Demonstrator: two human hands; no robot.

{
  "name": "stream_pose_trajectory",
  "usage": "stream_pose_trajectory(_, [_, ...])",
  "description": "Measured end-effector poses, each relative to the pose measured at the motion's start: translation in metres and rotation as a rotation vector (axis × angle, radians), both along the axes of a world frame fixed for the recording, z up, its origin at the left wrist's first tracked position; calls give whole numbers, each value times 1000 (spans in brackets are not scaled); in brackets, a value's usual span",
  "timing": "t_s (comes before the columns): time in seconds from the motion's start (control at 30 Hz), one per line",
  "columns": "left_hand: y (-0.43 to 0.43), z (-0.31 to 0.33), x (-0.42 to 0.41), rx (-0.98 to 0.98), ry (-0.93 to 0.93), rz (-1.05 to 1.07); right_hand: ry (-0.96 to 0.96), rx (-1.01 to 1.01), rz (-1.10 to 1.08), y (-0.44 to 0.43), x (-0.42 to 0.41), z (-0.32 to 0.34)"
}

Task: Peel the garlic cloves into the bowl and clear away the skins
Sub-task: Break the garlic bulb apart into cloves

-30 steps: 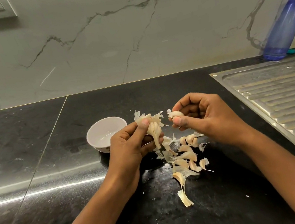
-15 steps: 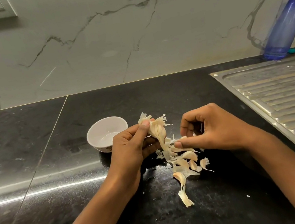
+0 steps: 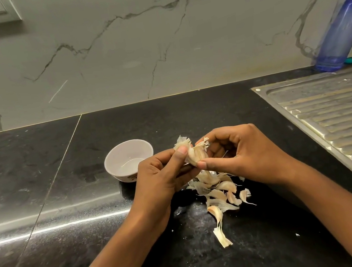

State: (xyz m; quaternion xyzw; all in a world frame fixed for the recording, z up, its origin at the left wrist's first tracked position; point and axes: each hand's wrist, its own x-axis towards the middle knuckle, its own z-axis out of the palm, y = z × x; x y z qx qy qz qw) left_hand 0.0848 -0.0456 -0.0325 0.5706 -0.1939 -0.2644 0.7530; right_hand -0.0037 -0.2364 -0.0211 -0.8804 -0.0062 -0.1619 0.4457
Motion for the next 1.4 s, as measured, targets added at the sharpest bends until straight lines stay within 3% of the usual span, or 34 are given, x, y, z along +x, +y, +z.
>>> stream_pose_trajectory(0.3, [5,2,2,-28,-62,74,157,396,125,-2,2,4])
stream_pose_trajectory(0.47, [4,-1,4,-50,-73,100,147,530,184,-3,2,3])
stream_pose_trajectory(0.8, [5,-4,2,29,-146,-44,228,525,56,-4,4,5])
stream_pose_trajectory(1.23, [5,-6,3,31,-130,-76,83,422,0,-4,1,8])
stream_pose_trajectory(1.4, [6,-5,2,105,-287,-103,94,461,32,-1,0,10])
